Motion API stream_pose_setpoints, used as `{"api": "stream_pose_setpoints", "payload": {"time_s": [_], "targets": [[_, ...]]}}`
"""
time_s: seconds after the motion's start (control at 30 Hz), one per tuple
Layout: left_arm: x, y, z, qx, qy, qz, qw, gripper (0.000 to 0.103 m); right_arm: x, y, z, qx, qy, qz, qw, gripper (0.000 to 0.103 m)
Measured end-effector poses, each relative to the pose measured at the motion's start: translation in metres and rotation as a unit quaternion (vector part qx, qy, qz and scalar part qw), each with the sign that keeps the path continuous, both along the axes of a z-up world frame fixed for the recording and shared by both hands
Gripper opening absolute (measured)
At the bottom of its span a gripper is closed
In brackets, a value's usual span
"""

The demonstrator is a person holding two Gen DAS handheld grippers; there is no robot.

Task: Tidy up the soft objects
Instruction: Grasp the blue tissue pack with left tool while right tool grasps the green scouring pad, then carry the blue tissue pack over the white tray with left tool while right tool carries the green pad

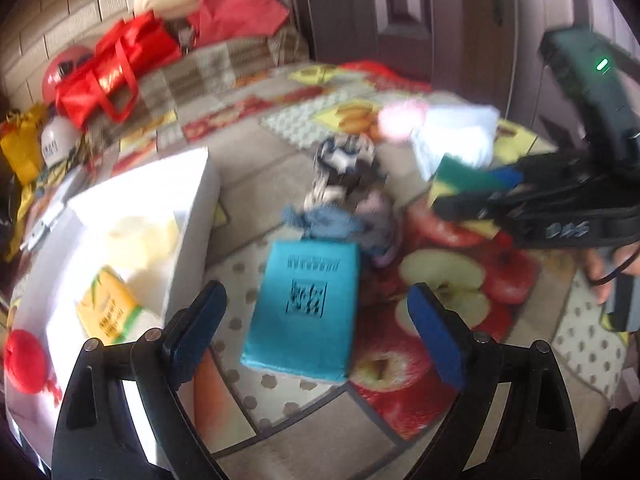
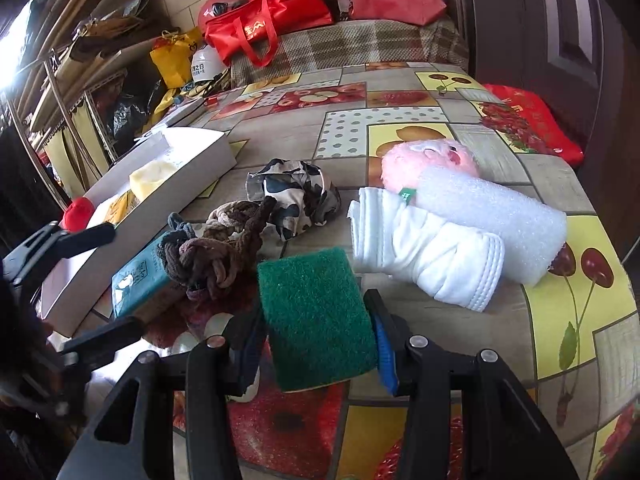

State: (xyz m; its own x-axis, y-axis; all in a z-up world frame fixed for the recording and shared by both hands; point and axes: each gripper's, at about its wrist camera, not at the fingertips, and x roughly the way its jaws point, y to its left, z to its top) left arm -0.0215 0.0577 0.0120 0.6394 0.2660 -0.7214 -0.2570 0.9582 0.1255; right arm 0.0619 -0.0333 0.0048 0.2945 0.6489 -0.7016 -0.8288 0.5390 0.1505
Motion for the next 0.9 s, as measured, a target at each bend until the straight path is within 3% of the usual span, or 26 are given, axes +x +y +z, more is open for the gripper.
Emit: {"api": "stream_pose_setpoints", "payload": {"time_s": [0.1,0.2,0.37,0.6,0.7,0.9], "targets": [[-0.001,-0.002,-0.003,-0.002,0.008,-0.006,1.0,0.08,0.001,0.0,-0.001,-0.001,0.002,-0.001,1.0,0.047],[0.0,-0.005,-0.008,0.004,0.018,-0.013,0.9997,0.05,0.002,0.0,-0.001,0.0,0.004,-0.001,1.0,0.047],[-0.012,-0.008,-0.005,-0.006,-0.004,-0.024,0.9997,0.049,0.0,-0.003,0.001,0.007,-0.006,-0.007,1.0,0.047],[-0.057,-0.018,0.025,0.031,-0.143,-0.037,0.9885,0.049,-0.024,-0.015,0.021,0.048,-0.086,-0.007,0.995,0.047],[-0.067,-0.013,0.03,0.038,-0.163,-0.017,0.9858,0.049,-0.03,-0.021,0.028,0.065,-0.113,-0.017,0.991,0.047],[-0.076,0.007,0.036,0.009,-0.183,0.025,0.9828,0.049,-0.036,-0.028,0.037,0.109,-0.136,-0.034,0.984,0.047]]}}
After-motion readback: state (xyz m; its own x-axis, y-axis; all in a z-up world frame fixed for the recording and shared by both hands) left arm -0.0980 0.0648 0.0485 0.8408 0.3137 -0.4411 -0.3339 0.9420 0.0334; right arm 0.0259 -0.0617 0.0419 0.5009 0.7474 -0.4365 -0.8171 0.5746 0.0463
